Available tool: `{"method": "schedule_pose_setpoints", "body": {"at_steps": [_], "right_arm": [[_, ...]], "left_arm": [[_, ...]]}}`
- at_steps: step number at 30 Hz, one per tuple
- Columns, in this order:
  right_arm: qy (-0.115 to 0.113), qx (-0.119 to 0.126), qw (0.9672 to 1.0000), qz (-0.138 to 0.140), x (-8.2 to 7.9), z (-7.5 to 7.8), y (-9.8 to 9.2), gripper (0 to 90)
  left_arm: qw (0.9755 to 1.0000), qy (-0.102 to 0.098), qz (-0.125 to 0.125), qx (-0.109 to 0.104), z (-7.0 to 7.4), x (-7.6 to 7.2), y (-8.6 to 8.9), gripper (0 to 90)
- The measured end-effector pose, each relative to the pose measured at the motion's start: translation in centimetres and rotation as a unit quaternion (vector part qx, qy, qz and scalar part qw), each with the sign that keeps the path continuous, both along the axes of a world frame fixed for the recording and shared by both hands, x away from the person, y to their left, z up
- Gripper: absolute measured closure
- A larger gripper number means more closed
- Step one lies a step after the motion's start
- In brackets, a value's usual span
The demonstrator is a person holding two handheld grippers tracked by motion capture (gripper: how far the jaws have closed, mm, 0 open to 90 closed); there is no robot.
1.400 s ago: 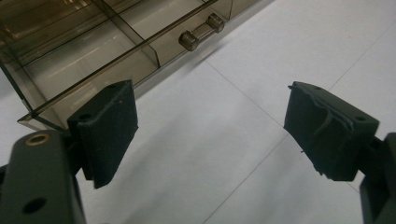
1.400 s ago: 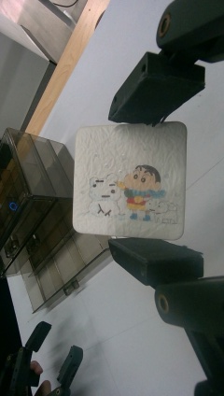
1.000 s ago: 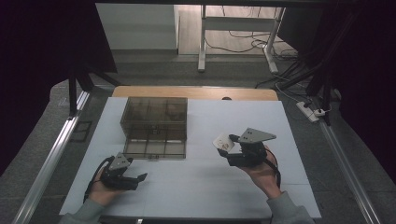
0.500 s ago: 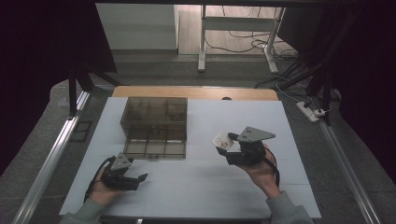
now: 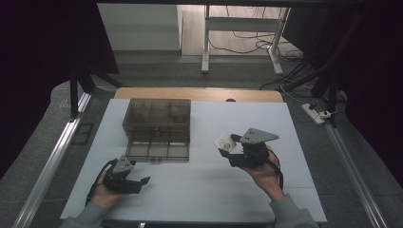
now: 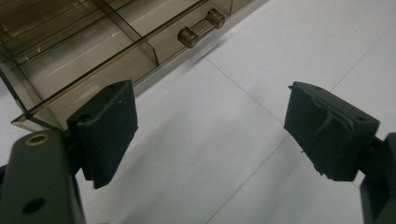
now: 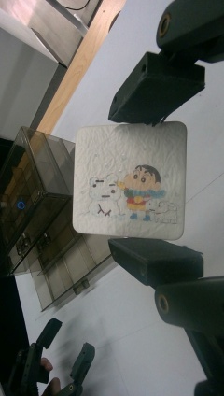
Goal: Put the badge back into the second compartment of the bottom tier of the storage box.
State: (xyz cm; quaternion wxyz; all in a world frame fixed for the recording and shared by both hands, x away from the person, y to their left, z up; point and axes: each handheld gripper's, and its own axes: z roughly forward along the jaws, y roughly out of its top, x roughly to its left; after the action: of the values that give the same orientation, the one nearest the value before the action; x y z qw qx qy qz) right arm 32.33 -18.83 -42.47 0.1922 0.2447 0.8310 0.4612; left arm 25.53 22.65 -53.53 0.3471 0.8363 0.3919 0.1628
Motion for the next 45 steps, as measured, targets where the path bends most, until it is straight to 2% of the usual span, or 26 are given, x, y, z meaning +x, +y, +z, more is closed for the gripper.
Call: {"method": "schedule_pose_setpoints", "body": {"at_steps": [7, 13, 32, 39, 45], "right_arm": [[-0.002, -0.002, 1.0, 0.001, 0.0, -0.1, 0.1, 32.6], [-0.001, -0.006, 1.0, 0.003, 0.0, -0.1, 0.3, 32.5], [-0.007, -0.002, 1.0, 0.003, 0.0, 0.0, 0.3, 32.6], [-0.007, 0.0, 0.9999, 0.007, 0.5, 0.1, 1.0, 32.6], [0.002, 0.001, 0.9999, 0.013, 1.1, -0.2, 1.8, 32.5]], "left_arm": [[1.0, 0.001, -0.001, 0.003, -0.1, 0.0, -0.1, 17.1], [0.9998, 0.004, -0.005, 0.017, -0.3, 0.1, -0.3, 16.2], [0.9999, 0.001, -0.004, 0.016, -0.2, 0.0, -0.3, 16.2], [0.9999, 0.001, -0.003, 0.013, -0.1, 0.0, -0.2, 16.2], [0.9999, 0.0, -0.001, 0.012, -0.1, 0.0, -0.1, 16.2]]}}
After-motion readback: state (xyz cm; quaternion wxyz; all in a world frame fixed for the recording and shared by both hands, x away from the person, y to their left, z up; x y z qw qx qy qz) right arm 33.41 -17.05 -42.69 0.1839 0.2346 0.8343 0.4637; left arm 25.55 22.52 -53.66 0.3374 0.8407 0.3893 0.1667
